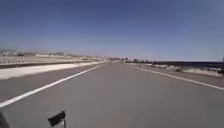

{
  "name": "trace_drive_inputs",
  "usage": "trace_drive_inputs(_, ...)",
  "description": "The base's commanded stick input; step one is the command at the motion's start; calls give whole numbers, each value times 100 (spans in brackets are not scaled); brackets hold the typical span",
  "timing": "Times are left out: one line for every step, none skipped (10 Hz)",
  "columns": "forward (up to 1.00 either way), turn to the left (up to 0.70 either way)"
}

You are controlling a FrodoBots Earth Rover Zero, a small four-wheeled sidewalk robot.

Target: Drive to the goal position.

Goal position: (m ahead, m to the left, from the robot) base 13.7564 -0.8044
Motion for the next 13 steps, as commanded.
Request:
trace_drive_inputs(100,0)
trace_drive_inputs(100,0)
trace_drive_inputs(100,0)
trace_drive_inputs(100,0)
trace_drive_inputs(100,0)
trace_drive_inputs(100,0)
trace_drive_inputs(100,0)
trace_drive_inputs(100,0)
trace_drive_inputs(100,0)
trace_drive_inputs(100,0)
trace_drive_inputs(100,0)
trace_drive_inputs(100,0)
trace_drive_inputs(100,0)
